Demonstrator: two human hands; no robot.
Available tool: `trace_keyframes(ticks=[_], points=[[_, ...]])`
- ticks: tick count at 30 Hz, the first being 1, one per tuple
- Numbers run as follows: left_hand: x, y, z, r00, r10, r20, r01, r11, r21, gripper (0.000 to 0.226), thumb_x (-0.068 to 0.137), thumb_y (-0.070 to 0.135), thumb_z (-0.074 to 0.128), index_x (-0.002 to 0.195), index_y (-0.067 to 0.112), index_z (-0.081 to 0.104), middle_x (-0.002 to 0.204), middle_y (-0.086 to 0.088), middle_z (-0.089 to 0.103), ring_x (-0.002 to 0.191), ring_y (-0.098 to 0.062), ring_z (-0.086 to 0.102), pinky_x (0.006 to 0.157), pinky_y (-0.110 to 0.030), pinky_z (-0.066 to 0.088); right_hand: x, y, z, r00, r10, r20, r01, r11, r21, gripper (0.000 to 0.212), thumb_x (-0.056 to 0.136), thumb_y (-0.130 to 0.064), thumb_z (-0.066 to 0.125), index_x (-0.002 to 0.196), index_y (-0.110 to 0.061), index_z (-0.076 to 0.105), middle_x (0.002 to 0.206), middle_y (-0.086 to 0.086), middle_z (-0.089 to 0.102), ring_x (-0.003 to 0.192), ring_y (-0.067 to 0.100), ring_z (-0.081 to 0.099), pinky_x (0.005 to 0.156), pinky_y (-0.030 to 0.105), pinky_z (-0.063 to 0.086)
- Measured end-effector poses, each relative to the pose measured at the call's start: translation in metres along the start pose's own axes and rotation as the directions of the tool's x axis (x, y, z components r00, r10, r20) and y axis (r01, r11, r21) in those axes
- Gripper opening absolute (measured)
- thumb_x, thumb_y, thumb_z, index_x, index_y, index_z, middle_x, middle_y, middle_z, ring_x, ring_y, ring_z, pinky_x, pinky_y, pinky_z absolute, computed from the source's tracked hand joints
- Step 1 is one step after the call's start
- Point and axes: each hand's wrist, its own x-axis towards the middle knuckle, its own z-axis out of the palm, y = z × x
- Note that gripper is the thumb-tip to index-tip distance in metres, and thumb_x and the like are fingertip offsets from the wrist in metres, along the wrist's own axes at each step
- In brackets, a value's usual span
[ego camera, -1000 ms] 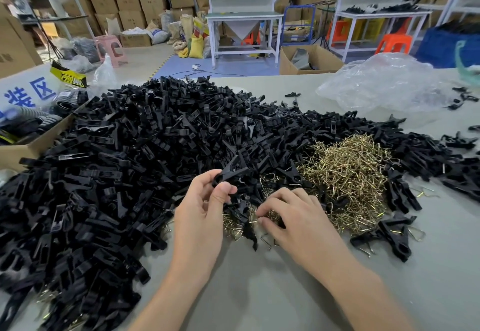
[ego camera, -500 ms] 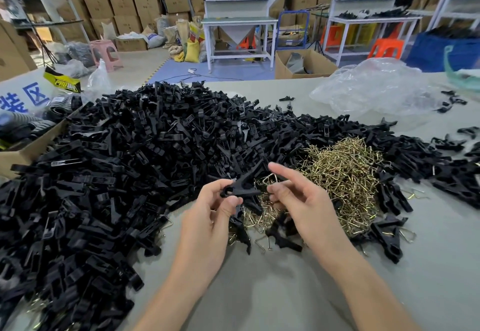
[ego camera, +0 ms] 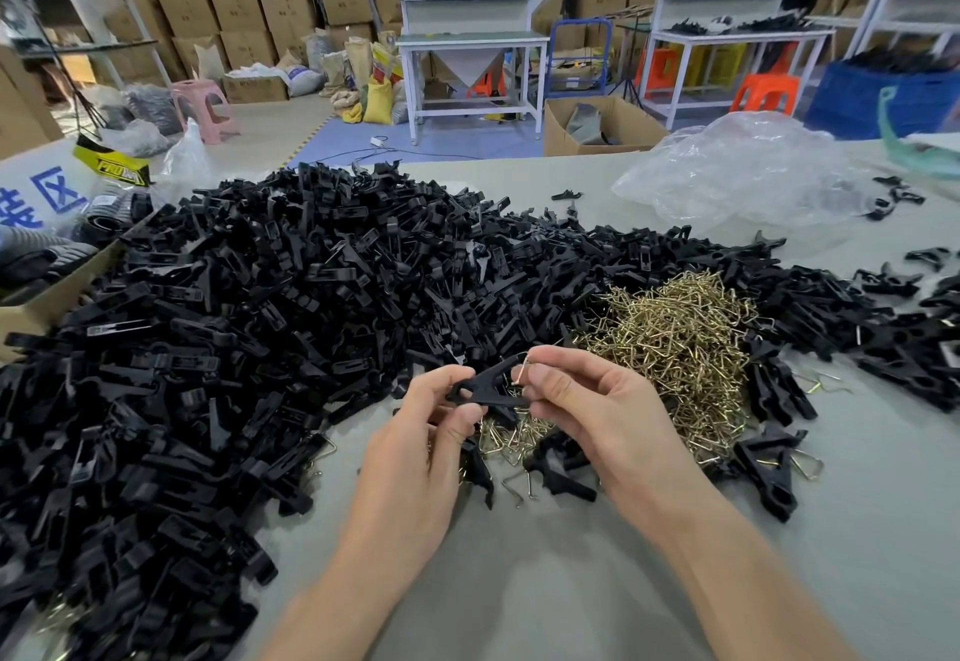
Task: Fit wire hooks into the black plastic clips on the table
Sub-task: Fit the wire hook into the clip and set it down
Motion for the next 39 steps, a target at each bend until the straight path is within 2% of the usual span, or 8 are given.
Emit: trace_keyframes(ticks=[8, 13, 18, 23, 26, 30, 35, 39], points=[[-0.001, 0.002, 0.000, 1.000, 0.013, -0.017, -0.012, 0.997, 0.071, 0.026, 0.089, 0.053, 0.043, 0.110, 0.069, 0.041, 0.099, 0.031, 0.064, 0.090, 0.000, 0.064, 0.073, -0.019, 0.047, -0.001, 0.003, 0.005, 0.986, 0.159, -0.045, -0.157, 0.986, 0.062, 0.010, 0.087, -0.006, 0.072, 0.097, -0.008, 0.074, 0.096, 0.013, 0.077, 0.087, 0.021, 0.075, 0.071, 0.023, 0.059], [-0.001, -0.001, 0.001, 1.000, 0.031, 0.003, -0.032, 0.993, 0.115, 0.042, 0.098, 0.025, 0.058, 0.112, 0.062, 0.045, 0.101, 0.031, 0.064, 0.087, 0.001, 0.061, 0.074, -0.011, 0.044, -0.003, 0.010, 0.013, 0.982, 0.155, -0.104, -0.145, 0.985, 0.098, 0.009, 0.087, -0.007, 0.073, 0.084, -0.014, 0.079, 0.094, 0.010, 0.077, 0.088, 0.019, 0.075, 0.072, 0.022, 0.059], [0.001, -0.004, 0.002, 0.999, 0.036, -0.003, -0.035, 0.989, 0.141, 0.041, 0.097, 0.022, 0.060, 0.114, 0.057, 0.046, 0.102, 0.030, 0.063, 0.084, -0.001, 0.061, 0.073, -0.013, 0.045, -0.003, 0.010, 0.016, 0.979, 0.145, -0.142, -0.133, 0.987, 0.086, 0.012, 0.088, -0.010, 0.072, 0.083, -0.017, 0.081, 0.093, 0.010, 0.078, 0.089, 0.015, 0.075, 0.074, 0.021, 0.059], [0.000, 0.000, 0.003, 0.997, 0.074, -0.001, -0.073, 0.986, 0.150, 0.028, 0.094, 0.040, 0.053, 0.117, 0.054, 0.043, 0.102, 0.028, 0.063, 0.082, -0.002, 0.062, 0.073, -0.027, 0.052, -0.005, 0.014, 0.023, 0.967, 0.106, -0.232, -0.097, 0.994, 0.050, 0.007, 0.089, -0.007, 0.072, 0.095, -0.008, 0.075, 0.096, 0.010, 0.078, 0.093, 0.018, 0.075, 0.077, 0.020, 0.059], [0.000, 0.000, 0.003, 0.997, 0.078, -0.011, -0.076, 0.987, 0.139, 0.026, 0.092, 0.048, 0.047, 0.118, 0.052, 0.042, 0.106, 0.030, 0.061, 0.085, 0.000, 0.062, 0.072, -0.021, 0.050, -0.009, 0.016, 0.027, 0.967, 0.101, -0.234, -0.093, 0.995, 0.045, 0.005, 0.088, -0.006, 0.072, 0.092, -0.008, 0.075, 0.095, 0.008, 0.078, 0.089, 0.019, 0.075, 0.077, 0.020, 0.058], [0.000, -0.003, 0.001, 0.998, 0.056, -0.025, -0.053, 0.994, 0.099, 0.035, 0.097, 0.023, 0.059, 0.110, 0.054, 0.048, 0.102, 0.028, 0.063, 0.086, 0.001, 0.062, 0.073, -0.010, 0.045, -0.009, 0.013, 0.025, 0.984, 0.120, -0.132, -0.116, 0.993, 0.037, 0.006, 0.088, -0.011, 0.074, 0.094, -0.011, 0.075, 0.095, 0.008, 0.078, 0.091, 0.022, 0.076, 0.075, 0.022, 0.060], [0.001, 0.000, 0.000, 1.000, 0.006, -0.021, -0.007, 0.999, -0.050, 0.023, 0.094, 0.042, 0.045, 0.113, 0.054, 0.049, 0.088, 0.019, 0.067, 0.077, -0.007, 0.062, 0.064, -0.013, 0.043, -0.008, 0.000, 0.014, 0.978, 0.192, 0.077, -0.199, 0.975, 0.101, 0.027, 0.078, -0.025, 0.077, 0.099, -0.009, 0.074, 0.106, 0.015, 0.075, 0.094, 0.026, 0.074, 0.076, 0.028, 0.060], [-0.001, 0.006, 0.000, 0.998, 0.000, 0.059, 0.015, 0.965, -0.261, 0.019, 0.101, 0.038, 0.046, 0.116, 0.042, 0.056, 0.087, 0.008, 0.067, 0.080, -0.010, 0.064, 0.071, -0.026, 0.051, -0.012, -0.002, 0.013, 0.928, 0.235, 0.290, -0.290, 0.943, 0.163, 0.043, 0.085, -0.028, 0.077, 0.118, -0.004, 0.063, 0.111, 0.015, 0.067, 0.097, 0.023, 0.064, 0.087, 0.035, 0.055]])
